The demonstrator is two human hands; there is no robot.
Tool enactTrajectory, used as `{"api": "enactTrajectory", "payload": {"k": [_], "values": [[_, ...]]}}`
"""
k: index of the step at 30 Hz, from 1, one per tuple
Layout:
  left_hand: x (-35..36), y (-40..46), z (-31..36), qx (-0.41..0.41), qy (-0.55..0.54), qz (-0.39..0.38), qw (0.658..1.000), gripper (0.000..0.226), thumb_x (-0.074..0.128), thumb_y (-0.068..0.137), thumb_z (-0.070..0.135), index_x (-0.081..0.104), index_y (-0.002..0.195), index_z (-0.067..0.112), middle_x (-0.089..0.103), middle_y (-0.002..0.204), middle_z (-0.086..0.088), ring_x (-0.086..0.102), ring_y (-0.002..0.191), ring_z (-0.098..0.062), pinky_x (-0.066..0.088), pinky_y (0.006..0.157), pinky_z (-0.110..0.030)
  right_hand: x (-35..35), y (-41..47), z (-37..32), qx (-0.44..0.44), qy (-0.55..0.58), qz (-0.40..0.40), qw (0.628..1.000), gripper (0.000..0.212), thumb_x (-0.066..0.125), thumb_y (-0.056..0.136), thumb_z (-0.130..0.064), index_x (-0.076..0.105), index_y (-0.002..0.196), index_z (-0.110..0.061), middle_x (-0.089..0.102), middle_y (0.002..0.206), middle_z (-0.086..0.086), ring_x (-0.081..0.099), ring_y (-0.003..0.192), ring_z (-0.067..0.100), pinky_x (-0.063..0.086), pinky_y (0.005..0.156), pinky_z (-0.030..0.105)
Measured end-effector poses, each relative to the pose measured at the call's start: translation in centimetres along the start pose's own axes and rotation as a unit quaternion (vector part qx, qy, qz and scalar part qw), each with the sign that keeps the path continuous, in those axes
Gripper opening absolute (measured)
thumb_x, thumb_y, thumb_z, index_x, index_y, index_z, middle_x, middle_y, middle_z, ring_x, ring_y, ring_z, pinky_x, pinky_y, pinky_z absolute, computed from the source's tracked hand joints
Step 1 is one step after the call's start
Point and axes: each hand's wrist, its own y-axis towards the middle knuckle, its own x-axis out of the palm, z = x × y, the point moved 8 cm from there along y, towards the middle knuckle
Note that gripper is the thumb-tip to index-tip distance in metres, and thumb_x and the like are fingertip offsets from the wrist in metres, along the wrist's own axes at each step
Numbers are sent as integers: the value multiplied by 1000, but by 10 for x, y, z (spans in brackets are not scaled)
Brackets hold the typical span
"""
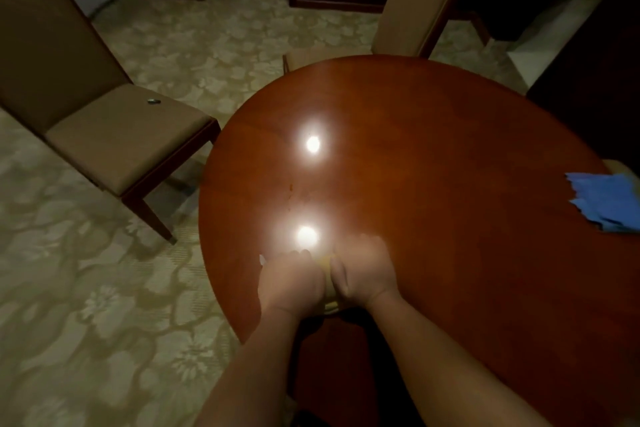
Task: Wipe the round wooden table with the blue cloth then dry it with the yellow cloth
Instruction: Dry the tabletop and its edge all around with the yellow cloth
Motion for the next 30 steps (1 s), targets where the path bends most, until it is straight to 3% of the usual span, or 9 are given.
{"api": "enactTrajectory", "payload": {"k": [4, 9, 13, 30], "values": [[-1, 9, 3, 43, -11, 28, 999, 29, 41, 76, 30, 53, 57, 13, 51, 50, -6, 46, 41, -26, 36, 38, -28, 4, 7, 4, -3, 7, 11, 1000, 28, 42, 81, -36, 53, 68, -14, 51, 68, 7, 46, 60, 27, 27, 61, 37], [0, 43, 1, 69, -10, 45, 997, 29, 39, 76, 30, 51, 55, 13, 49, 48, -4, 45, 39, -24, 35, 37, -26, 13, 31, 18, 28, 2, 11, 1000, 27, 42, 82, -36, 53, 68, -14, 51, 67, 7, 46, 60, 28, 27, 60, 35], [5, 73, -3, 59, -8, 55, 997, 29, 37, 75, 29, 50, 55, 13, 49, 49, -4, 44, 40, -23, 30, 39, -26, 21, 56, 30, 25, 6, 25, 999, 27, 42, 81, -35, 53, 68, -14, 51, 67, 7, 46, 60, 28, 25, 61, 36], [37, 245, -24, 14, 12, 120, 993, 29, 37, 75, 29, 50, 56, 10, 52, 51, -11, 48, 42, -28, 36, 41, -26, 80, 218, 108, -14, 13, 66, 998, 28, 43, 81, -35, 54, 68, -13, 54, 67, 9, 50, 63, 30, 26, 62, 38]]}}
